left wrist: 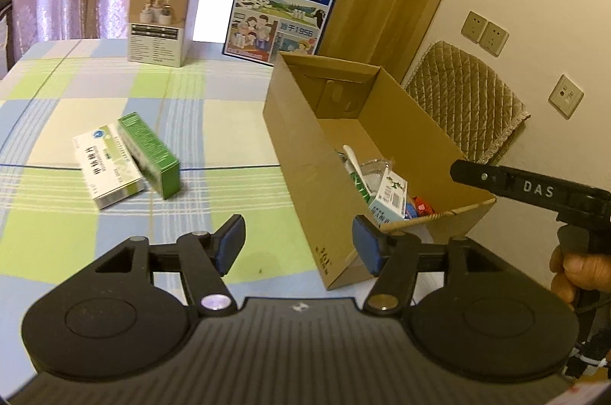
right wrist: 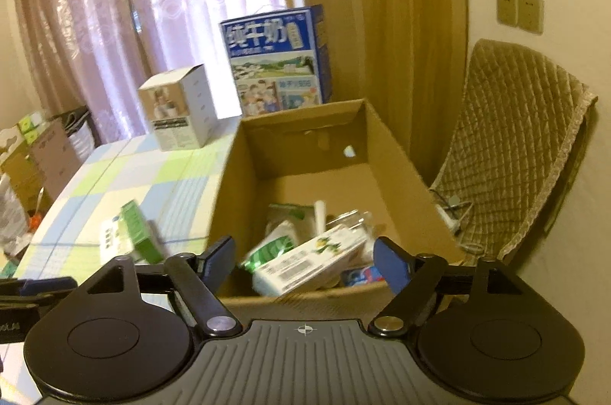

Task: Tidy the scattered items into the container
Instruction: 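Withdraw both open tools from the cardboard box back over the table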

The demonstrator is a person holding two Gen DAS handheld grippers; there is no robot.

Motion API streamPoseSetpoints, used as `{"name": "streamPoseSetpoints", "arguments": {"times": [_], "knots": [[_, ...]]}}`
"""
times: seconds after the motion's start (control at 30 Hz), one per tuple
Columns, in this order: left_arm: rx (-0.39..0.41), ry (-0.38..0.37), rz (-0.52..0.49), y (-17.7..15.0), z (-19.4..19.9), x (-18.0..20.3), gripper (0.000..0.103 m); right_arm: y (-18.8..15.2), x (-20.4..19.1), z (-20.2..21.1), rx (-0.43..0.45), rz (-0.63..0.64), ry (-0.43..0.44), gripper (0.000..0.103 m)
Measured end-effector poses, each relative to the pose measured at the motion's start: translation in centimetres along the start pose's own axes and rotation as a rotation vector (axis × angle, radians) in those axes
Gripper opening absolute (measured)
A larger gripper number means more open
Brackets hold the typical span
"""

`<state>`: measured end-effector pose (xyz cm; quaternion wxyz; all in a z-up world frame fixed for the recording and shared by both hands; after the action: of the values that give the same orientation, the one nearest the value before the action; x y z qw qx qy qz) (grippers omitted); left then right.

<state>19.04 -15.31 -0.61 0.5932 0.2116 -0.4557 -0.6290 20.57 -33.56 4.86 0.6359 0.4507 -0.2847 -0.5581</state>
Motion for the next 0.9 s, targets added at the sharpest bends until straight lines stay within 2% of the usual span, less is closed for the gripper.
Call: {"name": "streamPoseSetpoints", "arguments": {"times": [0.07,0.23,0.3,0.5,0.73,0.9], "knots": [[0.002,0.009,0.001,-0.2,0.9,-0.4,0.06,-0.3,-1.2,0.7,-0.004,0.014,0.016,0.08],[0.008,0.045,-0.001,-0.7,3.4,-1.9,0.073,-0.9,-4.0,2.2,-0.006,0.019,0.053,0.085],[0.014,0.073,-0.017,-0.8,4.4,-2.7,0.08,-1.2,-5.2,2.6,-0.01,0.028,0.064,0.087],[0.016,0.151,-0.023,-1.6,7.1,-5.2,0.092,-2.1,-8.1,3.3,-0.023,0.054,0.103,0.093],[0.01,0.27,-0.094,-3.0,9.8,-7.7,0.097,-3.9,-11.0,3.3,-0.074,0.104,0.145,0.1],[0.002,0.296,-0.054,-3.7,11.2,-9.2,0.097,-5.4,-12.4,3.5,-0.101,0.12,0.172,0.101]]}}
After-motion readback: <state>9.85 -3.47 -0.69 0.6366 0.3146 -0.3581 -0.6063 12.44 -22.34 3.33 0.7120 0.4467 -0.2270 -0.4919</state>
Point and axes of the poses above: each gripper's, at about its wrist camera, not at the fingertips, and z roughly against the way its jaws point, x to its right, y to its top, the point moved 6 cm from there along -z, roughly the way its jaws point, and after that the axes turned 10 degrees about x, right-handed, at the moved point
